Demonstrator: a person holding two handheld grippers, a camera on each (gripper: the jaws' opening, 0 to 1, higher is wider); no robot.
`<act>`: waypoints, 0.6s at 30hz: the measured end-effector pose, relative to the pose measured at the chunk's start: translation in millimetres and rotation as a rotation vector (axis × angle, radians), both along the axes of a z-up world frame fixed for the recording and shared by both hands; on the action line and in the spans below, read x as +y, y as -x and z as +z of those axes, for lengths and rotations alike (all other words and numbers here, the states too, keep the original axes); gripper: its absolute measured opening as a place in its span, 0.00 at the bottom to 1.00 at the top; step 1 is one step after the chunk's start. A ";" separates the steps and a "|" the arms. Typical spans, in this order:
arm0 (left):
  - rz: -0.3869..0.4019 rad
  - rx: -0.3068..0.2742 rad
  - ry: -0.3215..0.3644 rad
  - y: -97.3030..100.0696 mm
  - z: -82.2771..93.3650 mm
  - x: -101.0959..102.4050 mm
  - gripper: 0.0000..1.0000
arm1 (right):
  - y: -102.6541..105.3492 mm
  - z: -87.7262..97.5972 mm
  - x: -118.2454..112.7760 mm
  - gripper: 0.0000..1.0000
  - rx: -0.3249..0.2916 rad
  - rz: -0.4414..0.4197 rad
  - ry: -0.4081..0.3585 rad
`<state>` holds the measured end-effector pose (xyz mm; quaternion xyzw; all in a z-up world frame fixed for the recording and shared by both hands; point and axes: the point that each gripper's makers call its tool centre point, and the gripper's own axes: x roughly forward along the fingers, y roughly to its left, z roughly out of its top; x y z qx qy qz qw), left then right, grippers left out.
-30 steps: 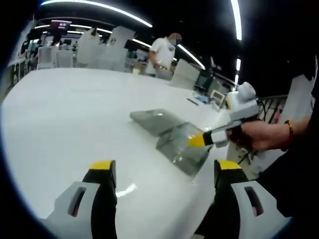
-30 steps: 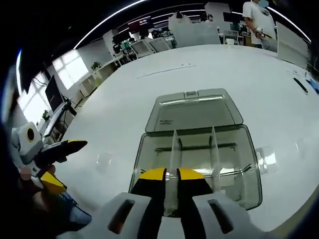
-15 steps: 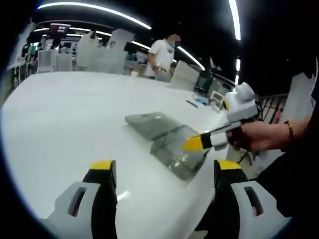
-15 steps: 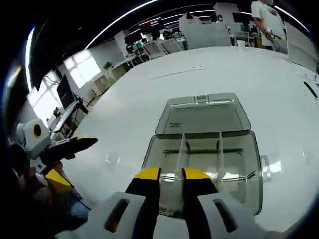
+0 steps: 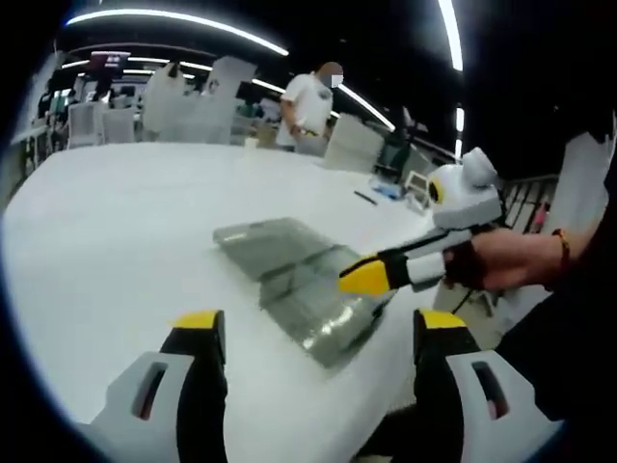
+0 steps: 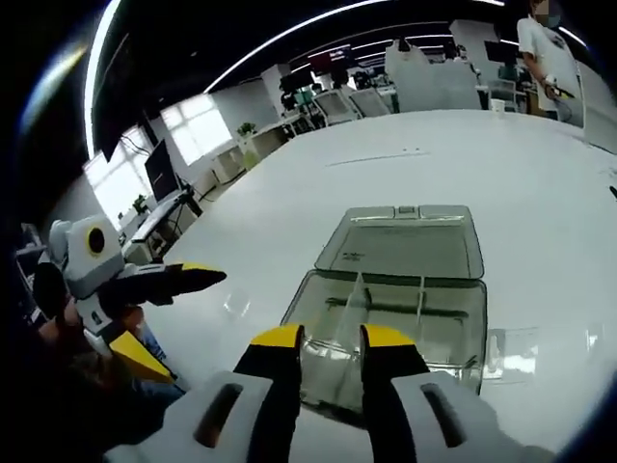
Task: Insert the divider into the dual guide fixture by aligning both edges with the guide slots and pushing it downward to the bottom, including one-sided entry, uneven engagement, binding, and posture correction.
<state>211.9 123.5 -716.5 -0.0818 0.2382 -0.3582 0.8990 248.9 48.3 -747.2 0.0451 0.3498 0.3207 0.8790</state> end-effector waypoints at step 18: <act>-0.013 -0.014 -0.029 3.9 11.7 -63.8 0.79 | 2.1 28.6 -64.8 0.24 -0.075 -0.004 -0.108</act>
